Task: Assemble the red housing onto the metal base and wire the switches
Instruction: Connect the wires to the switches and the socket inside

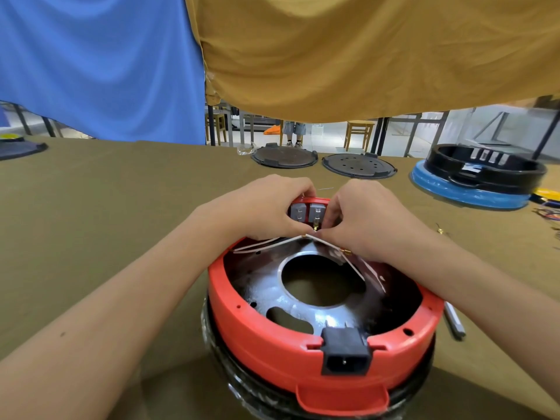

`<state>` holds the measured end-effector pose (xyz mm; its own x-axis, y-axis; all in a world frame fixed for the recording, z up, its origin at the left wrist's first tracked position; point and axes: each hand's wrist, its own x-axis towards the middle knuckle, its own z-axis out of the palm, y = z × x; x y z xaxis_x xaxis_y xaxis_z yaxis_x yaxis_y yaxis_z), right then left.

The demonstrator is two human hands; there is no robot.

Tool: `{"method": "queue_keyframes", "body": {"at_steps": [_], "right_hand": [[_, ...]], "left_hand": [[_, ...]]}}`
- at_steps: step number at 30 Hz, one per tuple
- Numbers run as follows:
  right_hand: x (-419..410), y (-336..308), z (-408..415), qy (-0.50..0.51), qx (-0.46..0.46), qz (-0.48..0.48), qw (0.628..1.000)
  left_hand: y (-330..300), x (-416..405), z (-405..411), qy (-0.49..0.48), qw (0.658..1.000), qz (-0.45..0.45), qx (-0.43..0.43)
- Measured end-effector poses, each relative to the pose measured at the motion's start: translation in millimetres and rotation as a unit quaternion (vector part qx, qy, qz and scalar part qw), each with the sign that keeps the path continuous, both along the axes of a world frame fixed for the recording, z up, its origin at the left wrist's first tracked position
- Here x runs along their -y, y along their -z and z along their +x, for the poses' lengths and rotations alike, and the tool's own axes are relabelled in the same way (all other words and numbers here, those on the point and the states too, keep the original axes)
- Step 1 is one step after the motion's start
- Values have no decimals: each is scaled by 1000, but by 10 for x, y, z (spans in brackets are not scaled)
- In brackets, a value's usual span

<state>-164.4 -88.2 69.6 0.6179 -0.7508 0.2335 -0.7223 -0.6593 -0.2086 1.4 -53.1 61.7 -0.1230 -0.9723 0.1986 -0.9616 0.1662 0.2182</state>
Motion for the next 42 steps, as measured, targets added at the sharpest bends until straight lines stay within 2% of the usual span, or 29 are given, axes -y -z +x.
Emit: {"method": "queue_keyframes", "body": {"at_steps": [9, 13, 20, 25, 30, 32, 34, 42], "right_hand": [[38, 15, -14, -27, 5, -1, 1000], [78, -56, -186, -23, 44, 1, 999], [115, 29, -259, -45, 16, -29, 998], [81, 56, -196, -75, -4, -35, 997], [56, 51, -176, -103, -26, -39, 994], [51, 48, -186, -111, -24, -31, 993], [50, 45, -196, -120, -20, -23, 992], [50, 48, -200, -113, 17, -10, 993]], "left_hand": [[29, 22, 9, -1, 1000, -2, 7], [38, 1, 9, 6, 1000, 8, 1], [-16, -51, 17, -20, 999, 36, 19], [-75, -110, 1, -36, 996, 30, 80], [-87, -218, 16, 53, 999, 7, -2], [-59, -245, 16, 77, 997, 15, 1], [-22, -233, 17, 75, 997, 31, 20], [-15, -207, 12, 69, 996, 39, -33]]}}
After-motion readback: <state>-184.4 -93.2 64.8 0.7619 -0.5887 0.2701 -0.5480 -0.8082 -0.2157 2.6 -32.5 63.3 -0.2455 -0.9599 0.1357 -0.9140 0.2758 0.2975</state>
